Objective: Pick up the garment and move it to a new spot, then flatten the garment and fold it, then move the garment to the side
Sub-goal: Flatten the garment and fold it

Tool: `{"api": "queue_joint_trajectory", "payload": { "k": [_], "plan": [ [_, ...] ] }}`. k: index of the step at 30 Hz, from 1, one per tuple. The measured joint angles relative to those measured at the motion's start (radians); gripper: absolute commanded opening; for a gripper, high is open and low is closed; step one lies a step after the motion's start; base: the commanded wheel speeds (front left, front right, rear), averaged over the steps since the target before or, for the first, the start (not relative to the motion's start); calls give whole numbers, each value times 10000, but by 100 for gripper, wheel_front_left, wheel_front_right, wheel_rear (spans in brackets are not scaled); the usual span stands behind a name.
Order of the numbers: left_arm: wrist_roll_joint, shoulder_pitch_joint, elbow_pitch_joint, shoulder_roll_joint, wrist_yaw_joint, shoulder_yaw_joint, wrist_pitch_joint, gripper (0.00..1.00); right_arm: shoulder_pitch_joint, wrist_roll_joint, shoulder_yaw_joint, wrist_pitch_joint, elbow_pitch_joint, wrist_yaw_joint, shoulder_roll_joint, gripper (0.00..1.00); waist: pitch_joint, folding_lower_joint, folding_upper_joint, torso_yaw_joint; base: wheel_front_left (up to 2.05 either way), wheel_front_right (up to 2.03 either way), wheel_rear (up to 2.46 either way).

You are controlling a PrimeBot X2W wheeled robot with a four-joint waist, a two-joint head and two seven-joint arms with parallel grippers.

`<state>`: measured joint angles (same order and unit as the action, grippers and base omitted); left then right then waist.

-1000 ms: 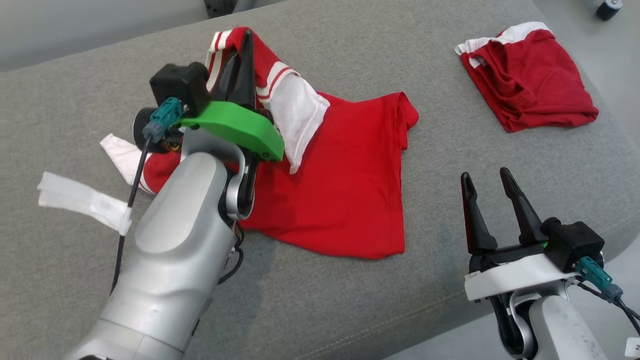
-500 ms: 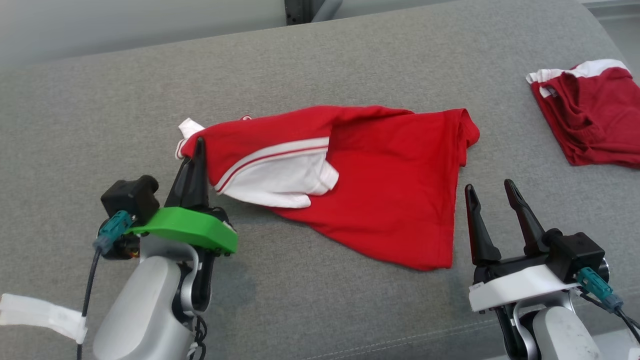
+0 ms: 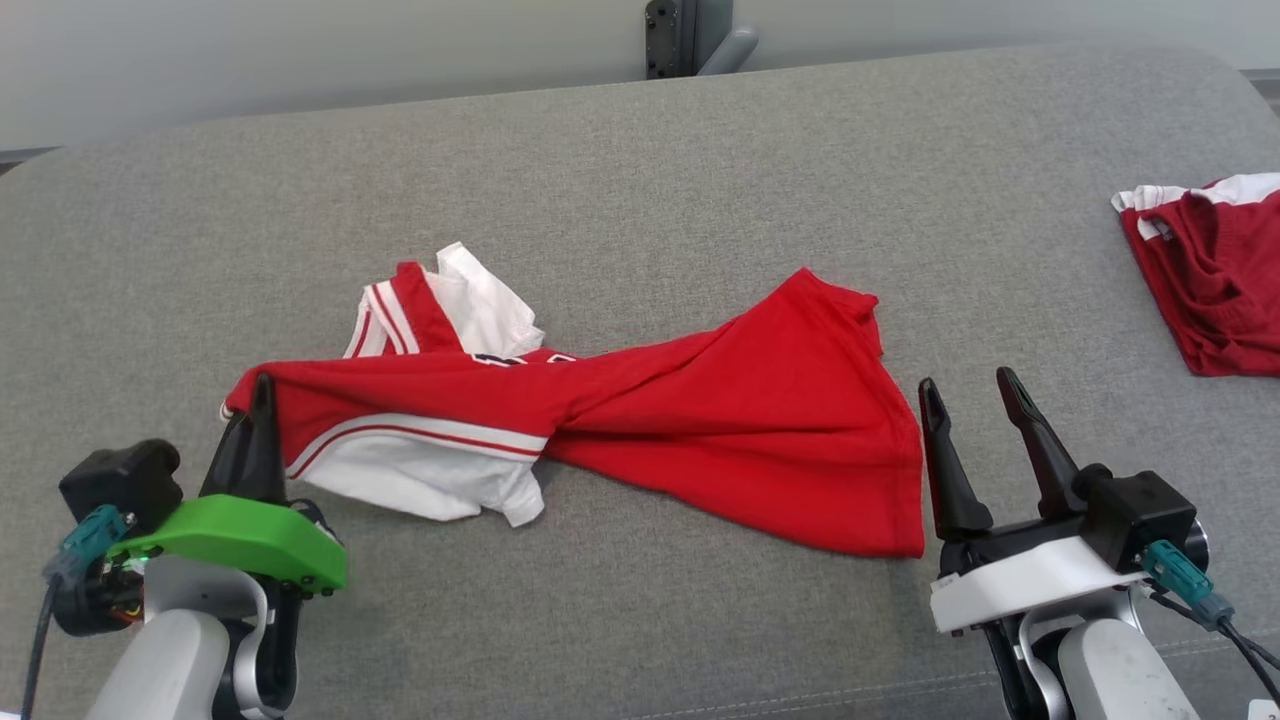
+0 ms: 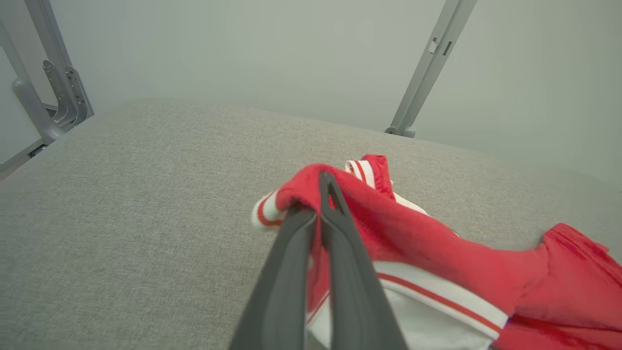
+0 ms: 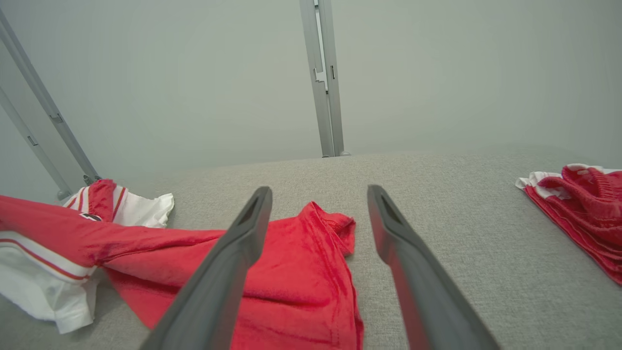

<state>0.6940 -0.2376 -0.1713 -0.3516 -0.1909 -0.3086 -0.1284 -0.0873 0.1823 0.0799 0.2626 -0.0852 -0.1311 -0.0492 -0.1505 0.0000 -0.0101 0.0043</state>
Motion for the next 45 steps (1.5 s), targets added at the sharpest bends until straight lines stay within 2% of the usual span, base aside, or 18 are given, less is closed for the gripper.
{"api": "queue_joint_trajectory", "payload": {
  "k": [5,9,10,11,12,13,15,16,20,21,23,24,26,27,28,29,39,45],
  "plan": [
    [186,417,-244,-364,-182,255,341,0,-1,-15,4,0,-82,0,-2,100,-68,0,0,-119,0,0,0],
    [453,420,-1057,-261,-92,401,121,0,-5,-33,38,0,-211,0,-2,100,-79,0,0,-237,0,0,0],
    [499,401,-1252,-155,-35,424,10,8,-6,-59,52,0,-242,2,-4,100,-74,0,0,-259,0,0,0],
    [527,360,-1463,-44,-15,424,-117,25,-7,-84,63,0,-278,0,-4,100,-63,0,0,-278,0,0,0],
    [525,300,-1689,35,59,401,-234,28,-11,-104,82,0,-301,0,0,100,-54,0,0,-296,0,0,0],
    [520,204,-1925,88,113,374,-334,40,-14,-123,98,0,-330,0,0,100,-47,0,0,-313,0,0,0],
    [504,-52,-2451,192,270,360,-598,91,-36,-173,113,0,-387,2,-2,100,-41,0,0,-348,0,0,0],
    [472,-177,-2671,240,347,332,-704,100,-54,-192,125,0,-397,0,-2,100,-38,0,0,-364,0,0,0],
    [311,-652,-3467,487,683,249,-1070,100,-65,-270,159,0,-447,0,-2,100,-30,0,0,-406,0,0,0],
    [249,-776,-3626,516,765,219,-1120,95,-69,-286,161,0,-453,0,-2,100,-33,0,0,-410,0,0,0],
    [25,-1061,-3912,558,886,215,-1206,51,-88,-332,188,0,-462,0,-2,100,-44,0,0,-417,0,0,0],
    [-36,-1226,-4025,587,947,219,-1241,45,-100,-347,188,0,-462,0,-2,100,-54,0,0,-420,0,0,0],
    [-190,-1563,-4263,625,1020,238,-1287,44,-126,-355,207,0,-460,0,-2,100,-88,0,0,-428,0,0,0],
    [-240,-1718,-4366,646,1043,257,-1294,47,-151,-359,224,0,-460,0,-2,100,-113,0,0,-436,0,0,0],
    [-286,-1861,-4428,685,1085,280,-1296,81,-192,-368,242,0,-460,0,-2,100,-143,0,0,-447,0,0,0],
    [-313,-1981,-4460,732,1122,320,-1300,100,-226,-368,249,0,-460,0,-2,100,-170,0,0,-459,0,0,0],
    [-1367,-2337,-4284,1058,1760,869,-1329,100,-776,-662,178,-2,-1024,0,-4,100,-318,0,0,-356,0,0,0],
    [-1427,-2101,-5039,1340,2011,920,-1336,100,-1719,-1352,-102,-253,-1929,0,-44,100,-303,0,0,-96,0,0,0]
  ]
}}
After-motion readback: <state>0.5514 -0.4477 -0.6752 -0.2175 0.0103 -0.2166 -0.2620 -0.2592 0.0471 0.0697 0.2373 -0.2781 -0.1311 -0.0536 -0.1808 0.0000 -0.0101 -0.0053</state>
